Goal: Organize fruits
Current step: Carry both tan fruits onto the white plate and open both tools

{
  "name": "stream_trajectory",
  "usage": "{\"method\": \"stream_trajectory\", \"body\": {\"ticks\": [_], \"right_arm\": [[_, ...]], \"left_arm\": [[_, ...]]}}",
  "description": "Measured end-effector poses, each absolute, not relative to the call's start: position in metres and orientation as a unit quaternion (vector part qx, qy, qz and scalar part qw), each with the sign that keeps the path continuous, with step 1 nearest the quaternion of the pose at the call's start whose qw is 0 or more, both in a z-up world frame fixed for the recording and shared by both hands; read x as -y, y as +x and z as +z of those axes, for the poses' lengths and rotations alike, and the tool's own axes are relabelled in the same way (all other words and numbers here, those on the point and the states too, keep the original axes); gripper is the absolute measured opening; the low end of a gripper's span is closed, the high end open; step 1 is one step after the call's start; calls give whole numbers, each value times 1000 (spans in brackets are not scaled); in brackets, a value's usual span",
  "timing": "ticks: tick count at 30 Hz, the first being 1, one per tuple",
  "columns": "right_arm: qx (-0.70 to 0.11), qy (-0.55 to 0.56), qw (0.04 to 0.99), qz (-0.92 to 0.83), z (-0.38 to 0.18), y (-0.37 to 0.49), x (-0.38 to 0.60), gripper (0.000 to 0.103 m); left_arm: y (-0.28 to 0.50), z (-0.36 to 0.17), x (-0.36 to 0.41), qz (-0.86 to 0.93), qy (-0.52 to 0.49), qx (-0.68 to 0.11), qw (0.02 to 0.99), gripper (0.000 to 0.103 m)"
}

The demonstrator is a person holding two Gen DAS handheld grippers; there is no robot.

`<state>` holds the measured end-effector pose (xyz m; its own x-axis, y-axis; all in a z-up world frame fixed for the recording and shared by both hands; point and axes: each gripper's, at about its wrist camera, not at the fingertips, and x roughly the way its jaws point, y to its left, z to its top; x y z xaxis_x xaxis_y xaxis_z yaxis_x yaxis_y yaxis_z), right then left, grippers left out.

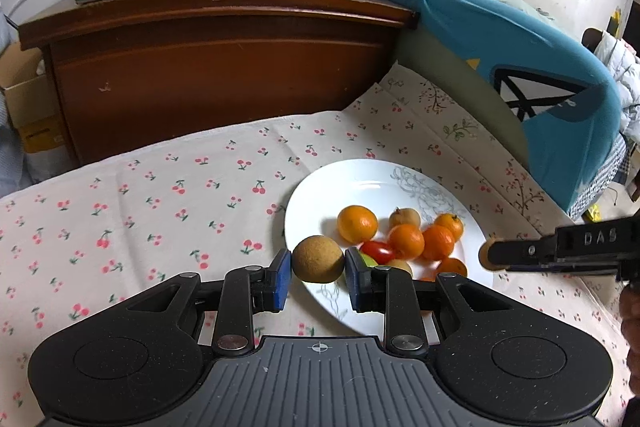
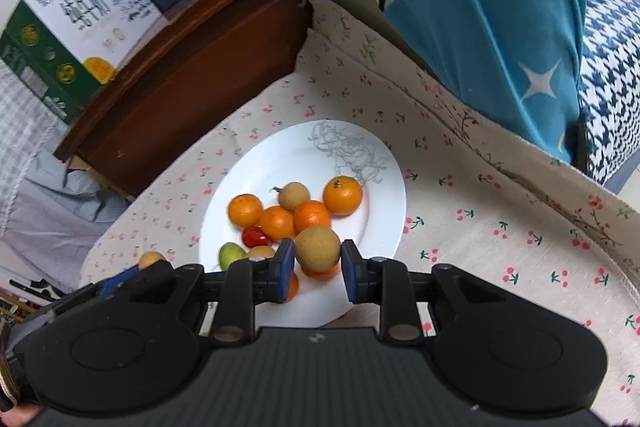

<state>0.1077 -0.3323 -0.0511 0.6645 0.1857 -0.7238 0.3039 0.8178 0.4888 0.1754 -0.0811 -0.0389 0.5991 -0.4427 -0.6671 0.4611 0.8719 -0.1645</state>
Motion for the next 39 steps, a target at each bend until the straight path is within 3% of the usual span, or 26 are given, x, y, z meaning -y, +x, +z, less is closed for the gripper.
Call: {"method": "stream_trajectory", "body": {"ticks": [18,19,20,22,29,39], "right_arm": [[-402,294,866,-49,-55,125,328,29],[-400,289,869,-48,-53,125,327,30],[-397,282,872,-48,-52,125,326,31],[-393,277,876,-46,-49,125,324,33],[-394,263,880,-35,-47,123,317,34],[-394,224,891,-15,-38,117,301,37]], "left_arm": [[200,-52,110,-263,35,-376,888,29],[200,-50,112,-261,37,-376,888,38],[198,-48,113,-257,41,-373,891,53],[194,-44,115,-247,49,-361,898,69],[182,-32,113,-240,71,-356,900,81],[166,-17,103,-219,87,-360,903,87]]}}
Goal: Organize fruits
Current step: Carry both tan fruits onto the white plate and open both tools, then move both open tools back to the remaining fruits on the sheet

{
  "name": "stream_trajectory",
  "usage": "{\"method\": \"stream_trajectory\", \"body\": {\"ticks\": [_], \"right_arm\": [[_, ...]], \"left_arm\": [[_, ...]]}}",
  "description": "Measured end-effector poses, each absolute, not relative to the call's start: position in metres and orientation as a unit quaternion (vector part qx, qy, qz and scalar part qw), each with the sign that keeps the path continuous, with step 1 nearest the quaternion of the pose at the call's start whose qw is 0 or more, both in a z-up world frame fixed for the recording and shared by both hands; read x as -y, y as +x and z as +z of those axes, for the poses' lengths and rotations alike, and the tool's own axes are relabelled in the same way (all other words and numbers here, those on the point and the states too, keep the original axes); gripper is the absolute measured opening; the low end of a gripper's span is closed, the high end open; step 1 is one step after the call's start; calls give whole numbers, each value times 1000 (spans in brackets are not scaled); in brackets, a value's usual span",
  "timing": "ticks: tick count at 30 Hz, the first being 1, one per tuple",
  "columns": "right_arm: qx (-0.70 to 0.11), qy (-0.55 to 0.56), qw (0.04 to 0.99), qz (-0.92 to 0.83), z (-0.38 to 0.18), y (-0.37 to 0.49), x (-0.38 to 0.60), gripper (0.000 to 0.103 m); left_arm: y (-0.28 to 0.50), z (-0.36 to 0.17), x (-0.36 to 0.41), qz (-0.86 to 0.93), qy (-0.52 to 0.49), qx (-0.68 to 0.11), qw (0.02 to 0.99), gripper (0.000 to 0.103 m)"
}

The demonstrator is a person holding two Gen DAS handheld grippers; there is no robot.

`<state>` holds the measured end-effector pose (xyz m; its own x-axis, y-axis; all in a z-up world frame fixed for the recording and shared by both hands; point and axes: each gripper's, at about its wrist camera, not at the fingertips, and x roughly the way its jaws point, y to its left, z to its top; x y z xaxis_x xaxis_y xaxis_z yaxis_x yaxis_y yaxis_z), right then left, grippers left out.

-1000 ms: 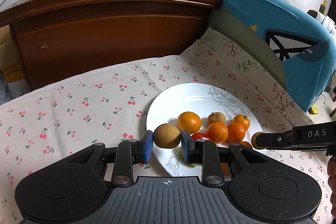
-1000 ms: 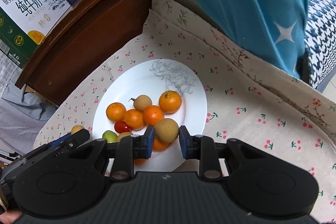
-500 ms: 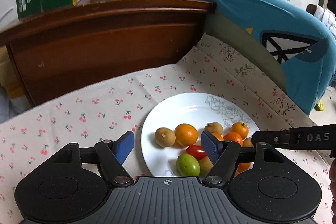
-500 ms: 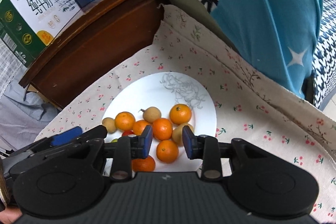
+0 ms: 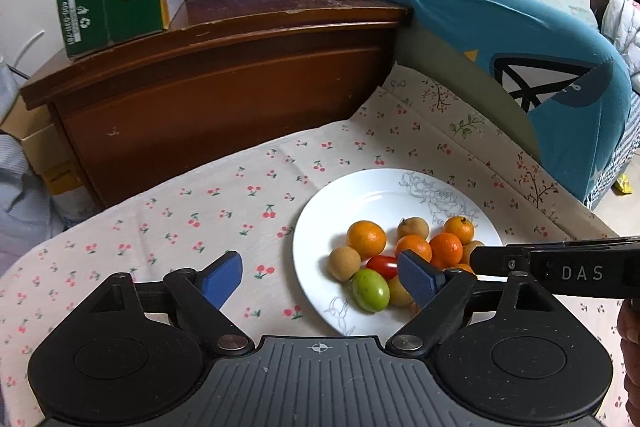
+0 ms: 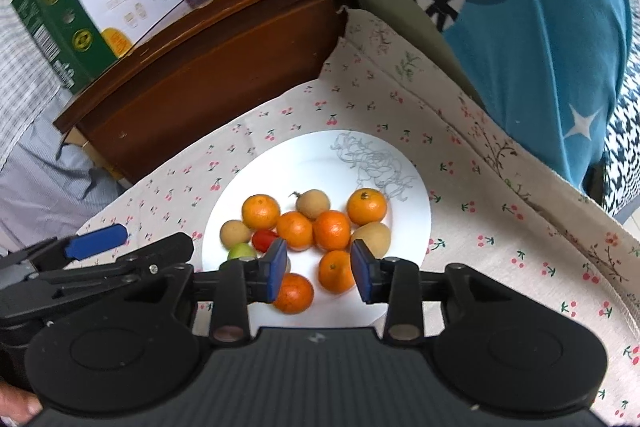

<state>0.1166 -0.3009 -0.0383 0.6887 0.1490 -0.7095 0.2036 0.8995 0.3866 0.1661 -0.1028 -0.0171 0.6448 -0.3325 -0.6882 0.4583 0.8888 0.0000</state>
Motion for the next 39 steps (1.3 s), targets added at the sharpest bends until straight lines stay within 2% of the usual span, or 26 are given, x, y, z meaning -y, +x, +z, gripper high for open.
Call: {"method": "stream_trajectory", "body": {"ticks": [27,39], "right_arm": [[-414,137,897,74,-33,86,248,37],[-437,100,882,144,-50,75,218,37]], "left_arm": [[120,-17,59,-193,99,-391,895,88],[111,-33,14,-153,54,-413,896,88]]}}
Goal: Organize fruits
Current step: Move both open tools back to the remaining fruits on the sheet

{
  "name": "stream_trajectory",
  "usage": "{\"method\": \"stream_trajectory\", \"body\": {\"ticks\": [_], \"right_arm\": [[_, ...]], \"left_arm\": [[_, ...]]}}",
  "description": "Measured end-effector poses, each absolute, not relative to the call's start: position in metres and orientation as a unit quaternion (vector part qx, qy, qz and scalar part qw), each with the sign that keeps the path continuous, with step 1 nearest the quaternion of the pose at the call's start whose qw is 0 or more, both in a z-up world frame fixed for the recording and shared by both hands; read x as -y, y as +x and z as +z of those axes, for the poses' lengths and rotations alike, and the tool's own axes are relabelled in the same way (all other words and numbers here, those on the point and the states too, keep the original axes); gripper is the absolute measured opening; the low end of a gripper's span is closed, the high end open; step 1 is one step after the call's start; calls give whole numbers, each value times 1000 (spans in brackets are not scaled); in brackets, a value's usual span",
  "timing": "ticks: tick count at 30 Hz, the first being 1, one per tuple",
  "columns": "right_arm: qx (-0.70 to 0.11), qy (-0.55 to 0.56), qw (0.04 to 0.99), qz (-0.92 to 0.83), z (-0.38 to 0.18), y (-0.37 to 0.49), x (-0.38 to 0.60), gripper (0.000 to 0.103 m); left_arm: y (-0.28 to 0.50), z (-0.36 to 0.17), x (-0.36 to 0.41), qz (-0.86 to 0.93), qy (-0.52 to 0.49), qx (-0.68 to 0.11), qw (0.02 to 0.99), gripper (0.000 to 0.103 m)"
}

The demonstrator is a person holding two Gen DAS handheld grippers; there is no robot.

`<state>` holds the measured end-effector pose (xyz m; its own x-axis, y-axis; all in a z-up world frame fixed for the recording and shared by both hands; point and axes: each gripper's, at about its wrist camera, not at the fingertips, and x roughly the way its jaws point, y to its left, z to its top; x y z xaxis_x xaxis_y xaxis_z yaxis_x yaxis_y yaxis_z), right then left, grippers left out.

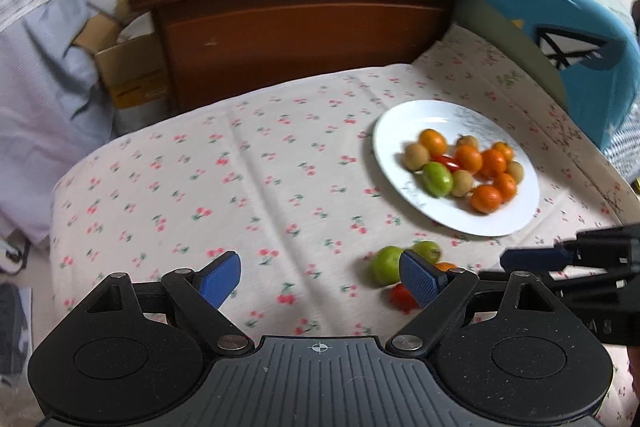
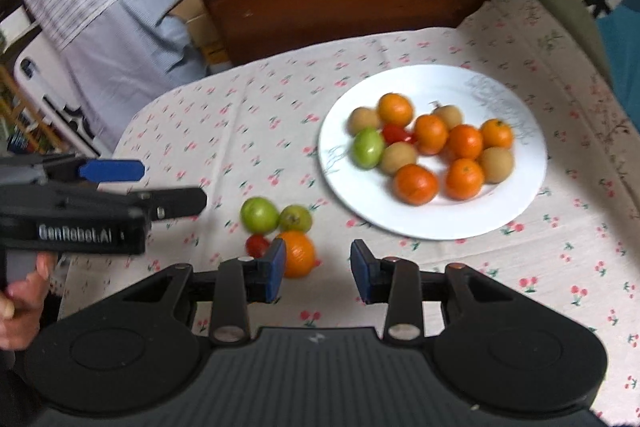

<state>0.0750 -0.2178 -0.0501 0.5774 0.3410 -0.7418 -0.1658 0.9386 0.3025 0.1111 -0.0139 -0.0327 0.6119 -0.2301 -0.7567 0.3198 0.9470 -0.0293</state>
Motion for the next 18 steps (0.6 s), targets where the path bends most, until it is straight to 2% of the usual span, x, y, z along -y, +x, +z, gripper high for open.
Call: {"method": "stream_trajectory", "body": {"ticks": [10,18], "right_arm": [[-445,69,879,156,-67,83,199,37],[-452,52,876,160,-79,90,188,35]], "left_arm": [[122,-36,-15,-134,-12,-416,900,87],[121,-45,-2,-185,-6,-413,892,84]]}}
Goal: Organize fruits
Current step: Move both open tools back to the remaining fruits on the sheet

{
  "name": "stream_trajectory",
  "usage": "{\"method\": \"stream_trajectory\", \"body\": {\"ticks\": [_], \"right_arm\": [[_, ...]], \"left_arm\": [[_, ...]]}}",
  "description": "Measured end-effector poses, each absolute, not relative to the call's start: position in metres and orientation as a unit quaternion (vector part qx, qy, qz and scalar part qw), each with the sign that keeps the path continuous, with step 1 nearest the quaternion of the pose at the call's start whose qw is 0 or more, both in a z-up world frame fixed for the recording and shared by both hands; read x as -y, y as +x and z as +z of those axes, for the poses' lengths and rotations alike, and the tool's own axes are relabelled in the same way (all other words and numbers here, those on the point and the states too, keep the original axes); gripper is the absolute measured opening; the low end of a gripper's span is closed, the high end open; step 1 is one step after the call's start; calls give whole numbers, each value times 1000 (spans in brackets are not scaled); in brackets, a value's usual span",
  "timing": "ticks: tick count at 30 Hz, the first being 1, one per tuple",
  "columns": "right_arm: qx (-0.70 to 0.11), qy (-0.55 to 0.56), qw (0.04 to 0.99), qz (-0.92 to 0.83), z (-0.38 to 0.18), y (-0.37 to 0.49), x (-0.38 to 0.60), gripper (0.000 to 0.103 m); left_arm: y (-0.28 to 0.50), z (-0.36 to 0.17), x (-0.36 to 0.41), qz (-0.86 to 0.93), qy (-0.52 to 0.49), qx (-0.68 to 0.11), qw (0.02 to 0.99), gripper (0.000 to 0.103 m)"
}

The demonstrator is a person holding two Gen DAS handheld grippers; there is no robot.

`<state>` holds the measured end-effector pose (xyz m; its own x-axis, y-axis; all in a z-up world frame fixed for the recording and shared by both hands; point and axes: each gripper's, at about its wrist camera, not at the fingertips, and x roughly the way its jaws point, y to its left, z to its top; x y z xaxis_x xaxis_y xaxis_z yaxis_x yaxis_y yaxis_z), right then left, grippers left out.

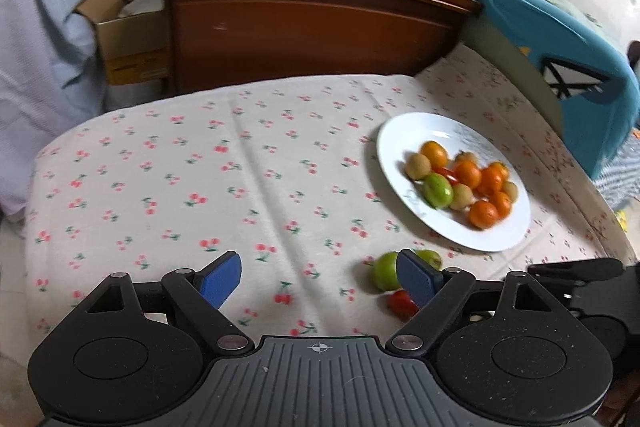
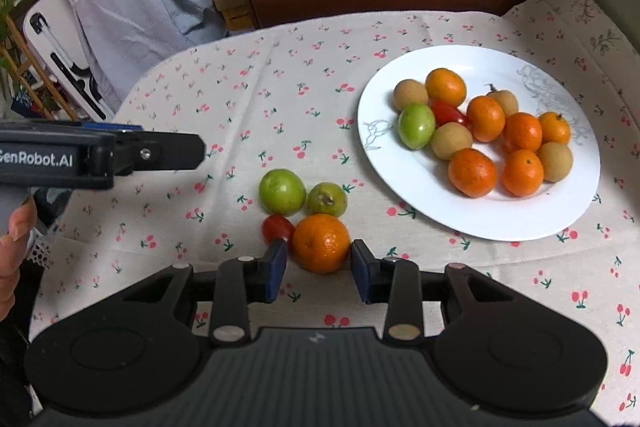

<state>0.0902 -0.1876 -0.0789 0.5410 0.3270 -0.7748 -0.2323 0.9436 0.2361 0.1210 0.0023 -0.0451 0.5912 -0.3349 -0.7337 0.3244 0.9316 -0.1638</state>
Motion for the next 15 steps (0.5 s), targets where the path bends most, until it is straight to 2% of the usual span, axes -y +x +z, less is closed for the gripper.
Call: {"method": "stream_trajectory", "body": {"ticks": [3,5,15], "right_arm": [[-447,47,879,161,-79,89,187,31],[-449,50,878,159,-79,89,189,31],[-450,78,878,144,-71,81,212,31]], "left_arm": [[121,-50,5,-203,1,-415,887,77],[122,-53,8,-212,3,-417,884,69],[123,-66,29,-249,24,-421,872,56]]}}
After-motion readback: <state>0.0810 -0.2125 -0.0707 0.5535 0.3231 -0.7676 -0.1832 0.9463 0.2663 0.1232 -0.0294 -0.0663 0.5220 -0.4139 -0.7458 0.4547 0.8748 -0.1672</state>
